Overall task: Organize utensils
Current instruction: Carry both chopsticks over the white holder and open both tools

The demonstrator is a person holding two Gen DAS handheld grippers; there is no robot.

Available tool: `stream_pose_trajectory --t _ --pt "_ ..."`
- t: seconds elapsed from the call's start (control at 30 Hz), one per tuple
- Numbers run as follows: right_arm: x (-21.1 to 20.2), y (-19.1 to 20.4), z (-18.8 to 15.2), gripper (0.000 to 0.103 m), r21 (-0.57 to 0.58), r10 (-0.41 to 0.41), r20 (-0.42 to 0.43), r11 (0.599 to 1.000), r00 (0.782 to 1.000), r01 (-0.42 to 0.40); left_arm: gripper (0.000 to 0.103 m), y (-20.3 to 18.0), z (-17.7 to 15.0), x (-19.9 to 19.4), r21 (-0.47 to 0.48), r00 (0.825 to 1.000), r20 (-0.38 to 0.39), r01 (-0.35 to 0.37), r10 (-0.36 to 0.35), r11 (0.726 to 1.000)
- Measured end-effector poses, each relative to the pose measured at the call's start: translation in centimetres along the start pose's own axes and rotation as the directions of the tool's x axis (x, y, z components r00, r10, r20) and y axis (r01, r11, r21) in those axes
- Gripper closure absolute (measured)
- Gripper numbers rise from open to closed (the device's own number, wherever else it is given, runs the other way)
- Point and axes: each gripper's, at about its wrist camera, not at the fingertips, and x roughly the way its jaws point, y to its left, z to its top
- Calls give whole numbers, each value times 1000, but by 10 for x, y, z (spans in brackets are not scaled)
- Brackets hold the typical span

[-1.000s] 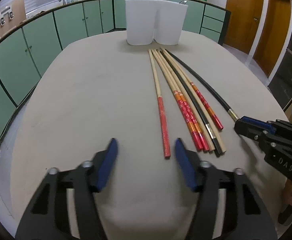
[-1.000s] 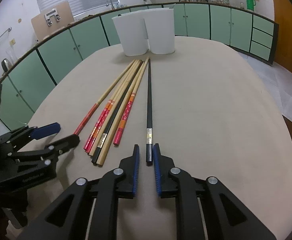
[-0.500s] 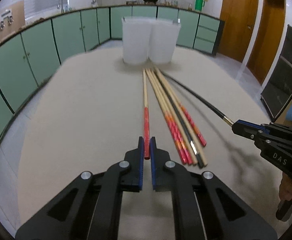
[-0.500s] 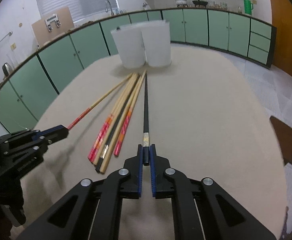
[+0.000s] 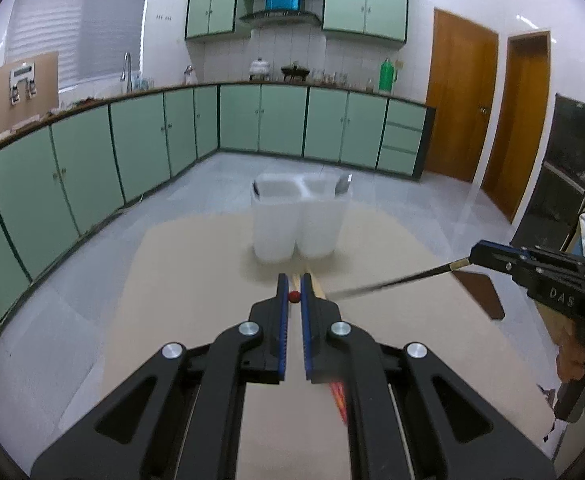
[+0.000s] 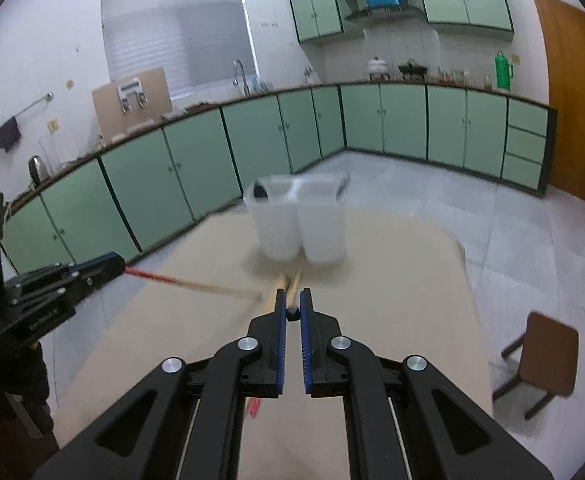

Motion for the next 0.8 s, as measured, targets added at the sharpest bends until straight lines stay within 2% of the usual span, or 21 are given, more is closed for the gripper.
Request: stream_pose_trajectory --t 0.4,0.53,0.8 --pt "5 -5 73 97 -17 56 14 998 998 -56 98 -5 55 11 15 995 66 69 -70 997" --pt "-3 -6 104 97 -36 68 65 997 996 -65 98 -8 79 7 36 989 119 85 -89 996" --pt "2 -11 175 97 -49 44 187 998 981 -35 98 -13 141 16 55 966 248 58 -70 997"
